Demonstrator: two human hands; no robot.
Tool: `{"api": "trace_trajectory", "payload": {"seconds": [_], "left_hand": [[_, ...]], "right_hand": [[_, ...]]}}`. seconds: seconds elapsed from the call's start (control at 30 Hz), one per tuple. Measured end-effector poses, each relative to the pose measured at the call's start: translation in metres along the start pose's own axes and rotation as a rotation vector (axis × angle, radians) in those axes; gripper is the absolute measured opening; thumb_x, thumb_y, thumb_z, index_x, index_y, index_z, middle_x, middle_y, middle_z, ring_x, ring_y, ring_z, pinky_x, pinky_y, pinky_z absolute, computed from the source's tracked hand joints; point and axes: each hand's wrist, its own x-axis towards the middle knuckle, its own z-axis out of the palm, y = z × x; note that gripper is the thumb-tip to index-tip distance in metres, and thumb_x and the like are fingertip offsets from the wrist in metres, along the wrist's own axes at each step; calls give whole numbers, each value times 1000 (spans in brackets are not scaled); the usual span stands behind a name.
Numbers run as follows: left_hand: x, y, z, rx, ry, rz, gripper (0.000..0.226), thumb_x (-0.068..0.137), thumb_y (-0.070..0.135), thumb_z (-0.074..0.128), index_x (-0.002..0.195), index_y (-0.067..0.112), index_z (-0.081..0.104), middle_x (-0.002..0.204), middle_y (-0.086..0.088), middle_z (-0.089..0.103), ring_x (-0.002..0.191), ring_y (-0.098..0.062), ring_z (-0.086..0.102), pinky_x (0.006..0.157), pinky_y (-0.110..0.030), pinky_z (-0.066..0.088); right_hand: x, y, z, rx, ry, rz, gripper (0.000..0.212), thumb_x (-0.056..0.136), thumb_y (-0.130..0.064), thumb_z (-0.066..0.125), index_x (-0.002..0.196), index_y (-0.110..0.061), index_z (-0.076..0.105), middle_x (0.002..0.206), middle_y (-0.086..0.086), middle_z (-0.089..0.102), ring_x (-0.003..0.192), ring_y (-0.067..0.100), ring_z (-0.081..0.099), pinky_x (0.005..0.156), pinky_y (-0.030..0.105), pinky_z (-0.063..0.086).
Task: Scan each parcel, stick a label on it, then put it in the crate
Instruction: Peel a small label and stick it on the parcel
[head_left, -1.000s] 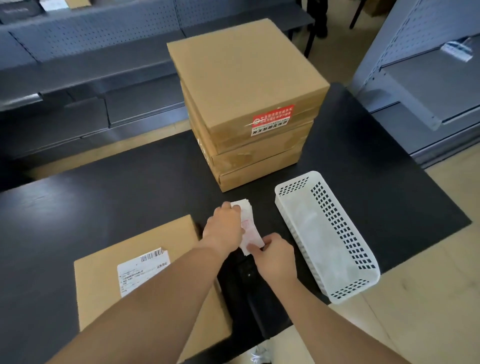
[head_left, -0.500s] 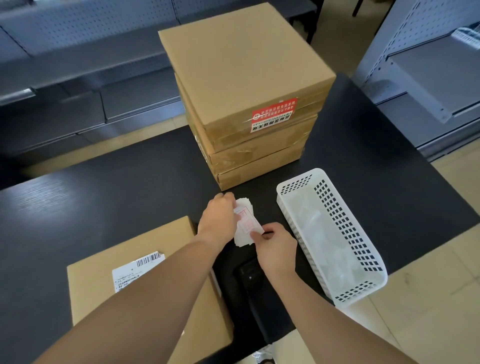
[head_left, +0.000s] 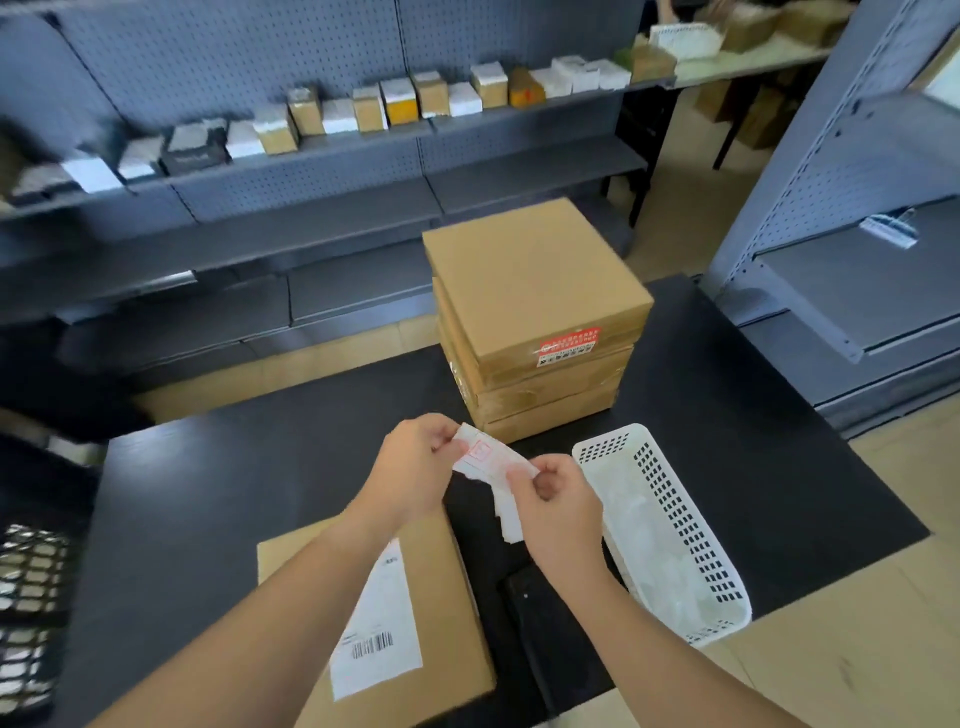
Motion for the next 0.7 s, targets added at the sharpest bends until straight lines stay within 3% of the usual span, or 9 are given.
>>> {"api": "trace_trajectory", "payload": {"seconds": [0.17, 0.3, 0.4, 0.57, 0.7], "left_hand": [[-55, 37, -82, -253, 166, -17, 13, 100, 23, 60, 95, 24, 72, 87, 8, 72, 75, -9, 61, 67, -20, 45], [-96, 61, -132, -398, 232, -22, 13, 101, 25, 58, 97, 21, 70, 94, 2, 72, 80, -17, 60, 73, -31, 50], [-121, 70, -163, -436, 257, -7, 13, 100, 22, 59, 96, 18, 70, 93, -4, 72, 78, -17, 57, 71, -31, 46], [-152, 81, -201, -412, 332, 74, 5, 92, 26, 70, 96, 24, 72, 96, 6, 73, 92, -12, 67, 72, -26, 52], [-165, 92, -215, -322, 398, 177, 5, 90, 33, 73, 94, 30, 74, 88, 10, 74, 88, -8, 71, 67, -20, 54]], "right_hand": [[-24, -96, -1, 195, -133, -131, 12, 92, -24, 75, 102, -26, 68, 93, -7, 77, 85, 8, 73, 74, 26, 59], [-49, -169, -1, 255, -252, -238, 9, 96, -24, 70, 105, -24, 71, 90, -7, 77, 76, 6, 70, 67, 20, 55], [-71, -213, -3, 232, -316, -352, 9, 99, -24, 66, 107, -24, 71, 83, -9, 75, 70, -1, 67, 61, 12, 51], [-99, -250, -1, 140, -380, -495, 13, 99, -24, 65, 108, -24, 74, 90, -11, 75, 80, -1, 69, 60, 11, 49], [-112, -262, 3, 68, -426, -565, 18, 99, -26, 65, 114, -25, 74, 102, -10, 75, 95, 5, 71, 67, 16, 55]]}}
